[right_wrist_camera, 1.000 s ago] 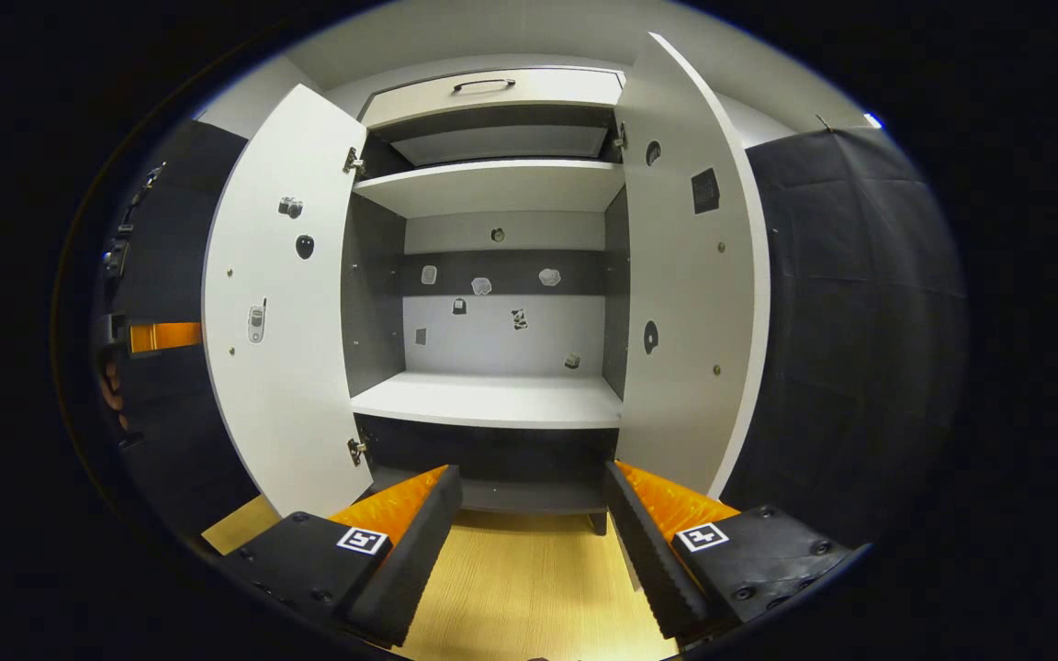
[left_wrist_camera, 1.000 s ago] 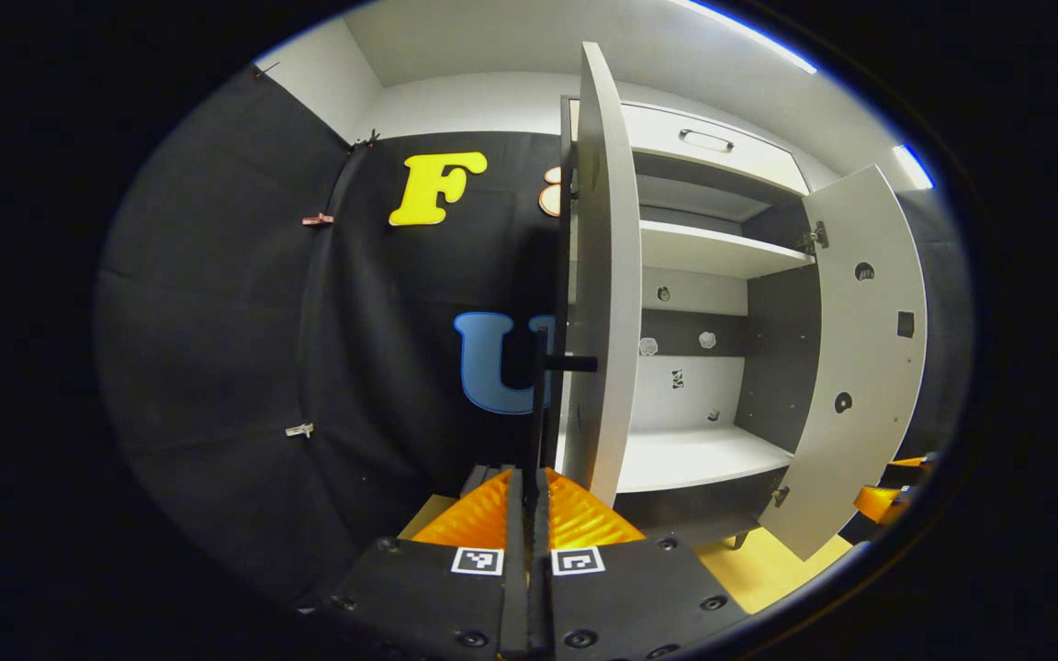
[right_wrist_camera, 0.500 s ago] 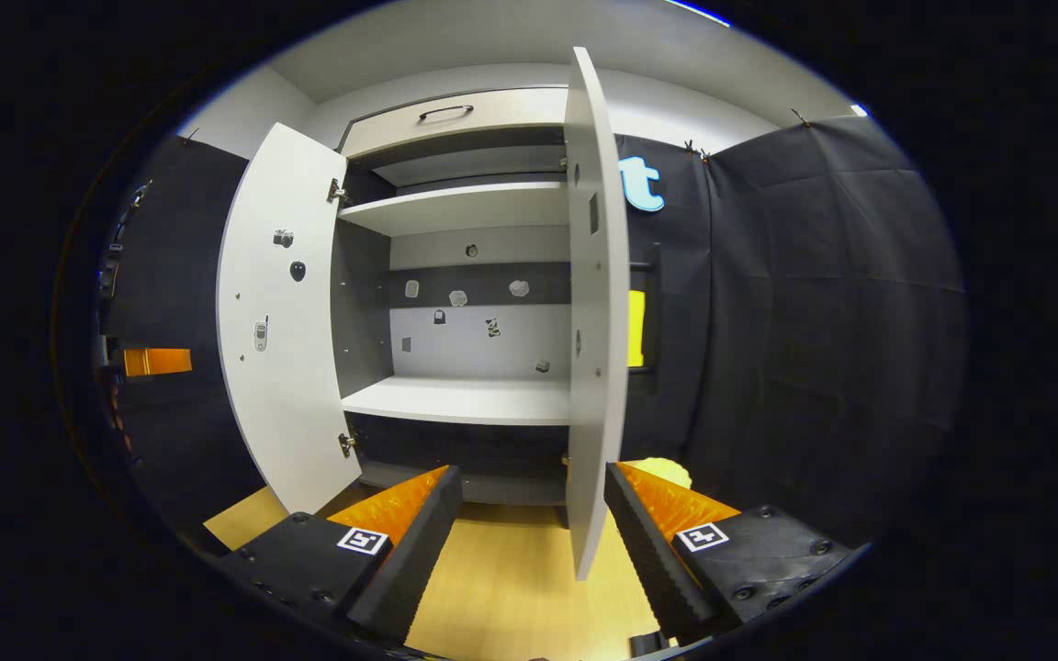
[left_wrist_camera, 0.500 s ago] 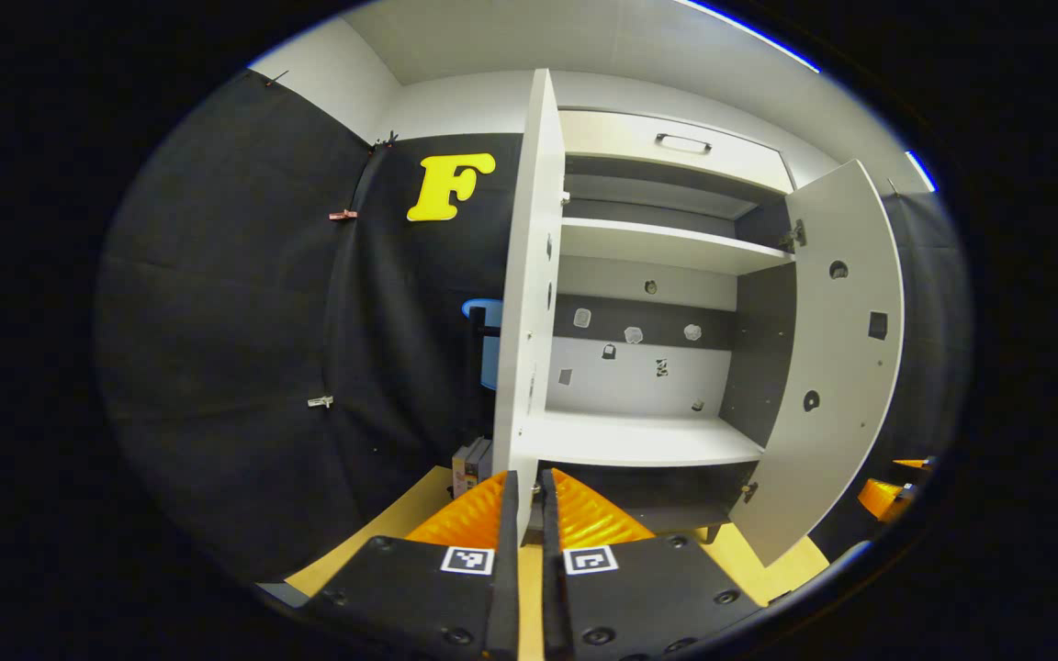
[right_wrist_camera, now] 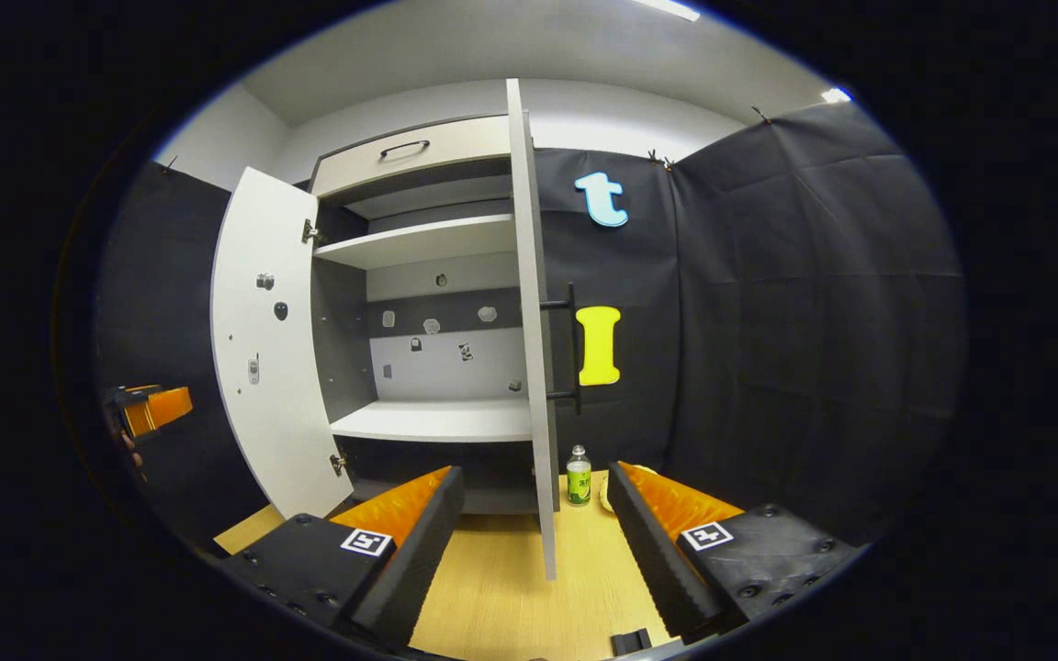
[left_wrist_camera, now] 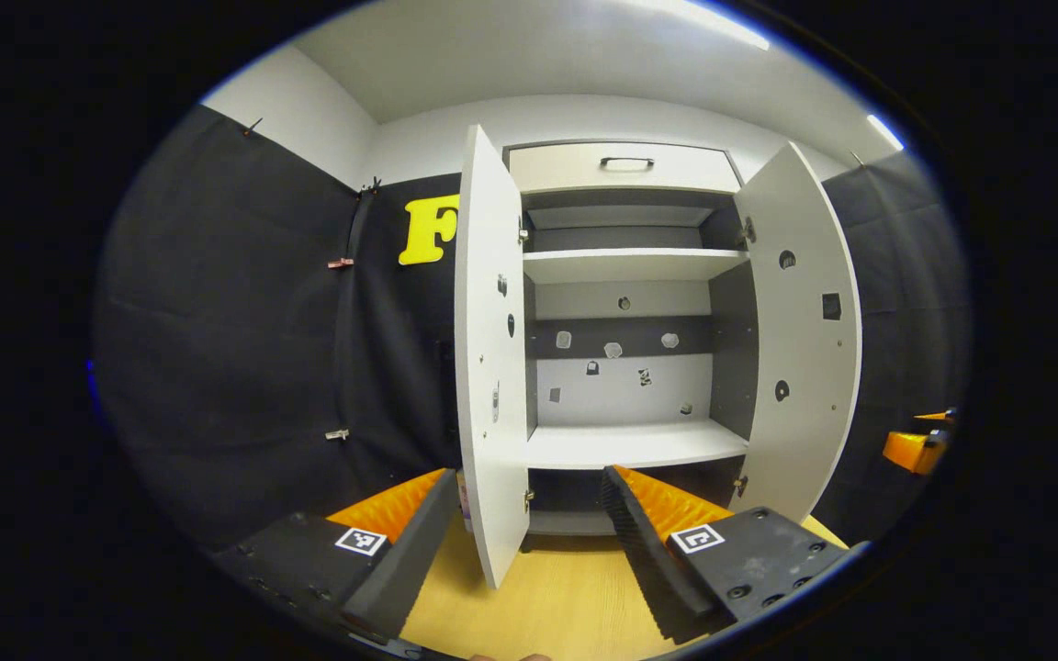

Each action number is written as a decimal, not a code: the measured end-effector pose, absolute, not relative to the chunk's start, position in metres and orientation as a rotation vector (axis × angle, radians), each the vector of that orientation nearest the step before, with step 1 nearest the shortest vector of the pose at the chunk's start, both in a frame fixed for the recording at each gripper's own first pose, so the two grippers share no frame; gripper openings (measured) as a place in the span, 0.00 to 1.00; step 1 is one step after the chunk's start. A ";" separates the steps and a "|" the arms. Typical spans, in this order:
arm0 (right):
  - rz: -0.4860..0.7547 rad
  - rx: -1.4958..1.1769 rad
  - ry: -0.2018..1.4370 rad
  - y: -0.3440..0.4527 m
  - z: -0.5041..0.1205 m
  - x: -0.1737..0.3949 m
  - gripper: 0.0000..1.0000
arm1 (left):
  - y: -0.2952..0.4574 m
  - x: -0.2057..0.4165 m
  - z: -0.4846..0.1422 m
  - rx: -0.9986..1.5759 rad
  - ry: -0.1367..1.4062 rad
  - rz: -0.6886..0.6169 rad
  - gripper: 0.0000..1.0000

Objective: Open the right door of the double-door shoe cabinet with the right hand, and open the left door with the left hand.

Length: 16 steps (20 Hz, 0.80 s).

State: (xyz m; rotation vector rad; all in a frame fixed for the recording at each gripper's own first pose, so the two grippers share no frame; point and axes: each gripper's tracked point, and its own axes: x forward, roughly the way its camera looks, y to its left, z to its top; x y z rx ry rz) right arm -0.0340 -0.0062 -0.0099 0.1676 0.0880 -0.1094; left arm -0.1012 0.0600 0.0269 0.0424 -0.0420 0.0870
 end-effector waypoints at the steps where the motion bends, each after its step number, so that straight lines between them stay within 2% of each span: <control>1: -0.127 0.173 0.095 -0.007 -0.014 -0.036 0.98 | 0.055 -0.100 0.025 0.035 -0.044 0.069 0.96; 7: -0.180 0.163 0.151 -0.004 -0.040 -0.046 0.98 | 0.061 -0.091 0.010 0.019 -0.035 0.031 0.96; 16: -0.152 0.122 0.109 0.021 -0.026 -0.031 0.98 | 0.075 -0.081 -0.001 0.021 -0.022 0.026 0.96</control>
